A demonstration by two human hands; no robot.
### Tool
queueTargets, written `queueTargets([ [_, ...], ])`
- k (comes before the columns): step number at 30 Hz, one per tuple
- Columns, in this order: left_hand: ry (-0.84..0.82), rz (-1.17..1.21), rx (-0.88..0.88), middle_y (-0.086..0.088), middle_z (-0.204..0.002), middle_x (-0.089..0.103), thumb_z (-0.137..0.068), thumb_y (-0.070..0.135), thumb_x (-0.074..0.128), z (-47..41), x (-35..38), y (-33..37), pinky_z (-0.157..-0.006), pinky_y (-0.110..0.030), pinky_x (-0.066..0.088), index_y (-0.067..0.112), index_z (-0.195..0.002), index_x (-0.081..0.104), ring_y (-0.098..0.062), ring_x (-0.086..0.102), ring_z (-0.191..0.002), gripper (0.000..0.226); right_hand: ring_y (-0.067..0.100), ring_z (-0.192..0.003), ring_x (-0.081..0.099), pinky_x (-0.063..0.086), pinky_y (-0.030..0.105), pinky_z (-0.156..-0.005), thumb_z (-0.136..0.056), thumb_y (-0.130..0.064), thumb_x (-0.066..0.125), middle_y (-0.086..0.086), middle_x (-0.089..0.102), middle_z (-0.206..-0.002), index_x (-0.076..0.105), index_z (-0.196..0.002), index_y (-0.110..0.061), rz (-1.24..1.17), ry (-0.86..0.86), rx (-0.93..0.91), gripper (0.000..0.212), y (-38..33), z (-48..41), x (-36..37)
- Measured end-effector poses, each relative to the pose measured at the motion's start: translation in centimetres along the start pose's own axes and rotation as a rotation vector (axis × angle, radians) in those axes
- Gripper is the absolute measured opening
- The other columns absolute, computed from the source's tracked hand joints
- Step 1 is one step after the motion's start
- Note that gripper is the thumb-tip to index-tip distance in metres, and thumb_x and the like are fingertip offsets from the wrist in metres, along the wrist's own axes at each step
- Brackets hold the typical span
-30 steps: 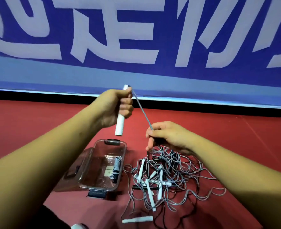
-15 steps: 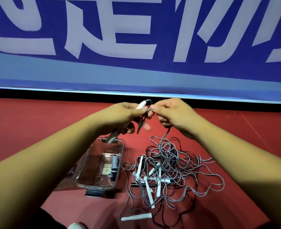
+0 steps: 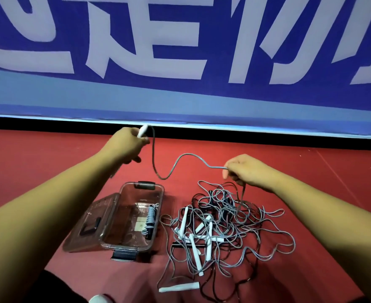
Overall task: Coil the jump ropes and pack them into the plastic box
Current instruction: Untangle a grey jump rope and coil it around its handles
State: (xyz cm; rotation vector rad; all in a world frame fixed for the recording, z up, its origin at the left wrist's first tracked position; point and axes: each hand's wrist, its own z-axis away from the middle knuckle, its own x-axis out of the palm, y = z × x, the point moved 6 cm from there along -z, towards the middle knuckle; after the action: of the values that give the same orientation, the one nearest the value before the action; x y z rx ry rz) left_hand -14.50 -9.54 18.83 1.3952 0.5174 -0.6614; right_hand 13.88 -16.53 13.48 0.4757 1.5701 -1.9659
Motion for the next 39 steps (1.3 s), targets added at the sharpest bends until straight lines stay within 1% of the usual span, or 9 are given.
queueTargets([
  [5,-0.340,0.232,0.167,0.008,-0.077,0.074,-0.098,0.027,0.060,3.6,4.7,4.2,-0.040,-0.019,0.033,0.015,-0.107,0.068,-0.013,0.062,-0.048,0.018,0.018,-0.050,0.037,0.032,0.027,-0.052,-0.092,-0.004,0.041,0.000,0.042,-0.052,0.068,-0.077,-0.009,-0.012,-0.121,-0.157,0.031,-5.7,1.1,3.0],
  [9,-0.621,0.228,0.259,0.003,-0.072,0.064,-0.101,0.033,0.052,5.2,7.3,5.8,-0.039,-0.018,0.030,0.009,-0.091,0.061,-0.018,0.056,-0.053,0.028,0.014,-0.049,0.042,0.040,0.025,-0.051,-0.093,-0.005,0.045,0.003,0.050,-0.056,0.068,-0.080,-0.004,-0.143,-0.069,-0.213,0.027,-8.5,1.4,2.5],
  [13,-0.391,0.372,0.159,0.005,-0.053,0.043,-0.099,0.026,0.057,3.2,5.8,5.2,-0.040,-0.018,0.023,0.011,-0.077,0.055,-0.009,0.036,-0.040,0.027,0.022,-0.051,0.050,0.044,0.028,-0.055,-0.087,0.006,0.039,0.007,0.047,-0.054,0.061,-0.073,-0.006,-0.158,-0.056,-0.173,0.029,-6.5,1.0,1.3],
  [18,-0.135,0.759,0.014,0.002,-0.060,0.036,-0.101,0.023,0.053,0.5,1.6,3.0,-0.041,-0.016,0.020,0.016,-0.077,0.049,-0.007,0.031,-0.039,0.025,0.026,-0.055,0.059,0.050,0.040,-0.070,-0.089,0.003,0.038,0.006,0.049,-0.049,0.058,-0.064,-0.007,0.014,-0.079,-0.010,0.034,-0.2,0.1,-0.3],
  [24,-0.065,-0.042,0.077,-0.019,-0.085,0.067,-0.099,0.021,0.053,0.2,1.2,0.2,-0.042,-0.022,0.036,0.005,-0.097,0.061,-0.020,0.068,-0.048,0.018,0.018,-0.051,0.047,0.043,0.037,-0.064,-0.092,-0.004,0.047,-0.001,0.048,-0.051,0.069,-0.082,-0.003,0.000,-0.074,-0.085,0.025,-2.1,0.8,0.0],
  [27,-0.101,0.073,0.261,-0.005,-0.091,0.070,-0.101,0.019,0.051,1.8,2.0,3.4,-0.043,-0.023,0.036,0.012,-0.106,0.064,-0.019,0.068,-0.054,0.016,0.013,-0.049,0.046,0.042,0.030,-0.059,-0.095,-0.006,0.052,-0.002,0.049,-0.054,0.070,-0.085,-0.006,-0.031,-0.106,-0.207,0.021,-6.1,1.8,1.0],
  [30,-0.159,0.127,0.366,-0.002,-0.073,0.068,-0.102,0.025,0.051,3.7,3.4,6.0,-0.044,-0.023,0.036,0.025,-0.108,0.063,-0.010,0.054,-0.044,0.014,0.010,-0.048,0.043,0.038,0.020,-0.051,-0.095,-0.004,0.051,-0.004,0.050,-0.052,0.069,-0.088,-0.002,-0.102,-0.082,-0.279,0.019,-8.9,2.5,1.1],
  [35,-0.319,0.383,0.303,0.008,-0.062,0.062,-0.100,0.029,0.055,5.2,4.9,7.3,-0.040,-0.018,0.029,0.009,-0.096,0.064,-0.010,0.043,-0.045,0.022,0.014,-0.050,0.038,0.033,0.024,-0.050,-0.095,-0.004,0.053,0.005,0.046,-0.056,0.068,-0.090,0.003,-0.158,-0.082,-0.310,0.018,-10.2,3.1,1.0],
  [39,-0.492,0.315,0.236,0.007,-0.048,0.047,-0.101,0.031,0.052,5.6,5.9,6.8,-0.038,-0.015,0.021,0.010,-0.076,0.055,-0.008,0.030,-0.039,0.033,0.016,-0.051,0.037,0.030,0.028,-0.051,-0.094,-0.004,0.053,0.002,0.045,-0.054,0.069,-0.089,0.006,-0.175,-0.055,-0.318,0.018,-9.8,3.1,0.1],
])
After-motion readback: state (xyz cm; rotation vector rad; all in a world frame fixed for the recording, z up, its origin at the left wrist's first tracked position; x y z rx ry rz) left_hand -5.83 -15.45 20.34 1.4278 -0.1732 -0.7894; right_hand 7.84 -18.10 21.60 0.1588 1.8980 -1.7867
